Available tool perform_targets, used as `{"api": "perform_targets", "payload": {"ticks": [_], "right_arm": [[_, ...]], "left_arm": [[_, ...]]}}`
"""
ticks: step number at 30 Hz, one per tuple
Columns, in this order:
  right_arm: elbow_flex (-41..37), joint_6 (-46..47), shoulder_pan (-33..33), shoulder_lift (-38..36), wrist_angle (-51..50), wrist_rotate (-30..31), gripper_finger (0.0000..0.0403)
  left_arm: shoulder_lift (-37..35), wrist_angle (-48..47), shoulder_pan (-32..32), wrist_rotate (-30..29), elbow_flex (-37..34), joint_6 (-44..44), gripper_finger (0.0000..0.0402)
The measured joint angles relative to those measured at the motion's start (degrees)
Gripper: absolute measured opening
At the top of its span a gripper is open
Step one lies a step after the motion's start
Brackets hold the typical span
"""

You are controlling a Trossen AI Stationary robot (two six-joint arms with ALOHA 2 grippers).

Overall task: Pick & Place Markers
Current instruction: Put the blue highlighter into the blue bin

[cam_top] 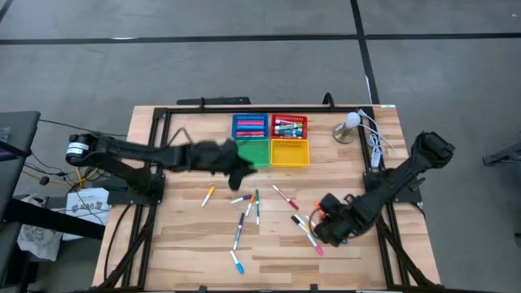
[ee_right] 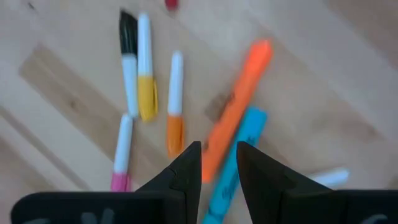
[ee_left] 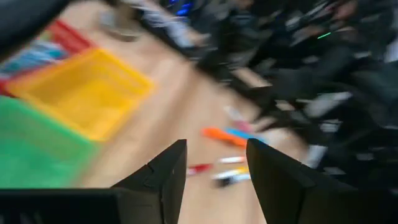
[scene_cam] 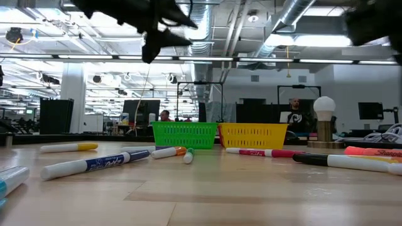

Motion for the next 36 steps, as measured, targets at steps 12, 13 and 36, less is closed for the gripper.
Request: {"api": "perform_targets", "payload": {"ticks": [12,13,36], "right_arm": [[0.00,4.00,7.71,0.01,-1.00,-1.56,0.0093],[-0.14,3.04,7.71,0.01,-0.56,-1.57,0.0094],[-5.55,-14.23,7.19,0.01,7.02,-4.29,0.0175]], "left_arm": [[4.57,18.64,-24.85,-27.80,-4.70,-7.91,0.0163],[4.77,18.64,-25.65,-29.22,-4.70,-7.93,0.0163],[5.08,19.10,-25.07,-30.98,-4.70,-7.30,0.0161]]}}
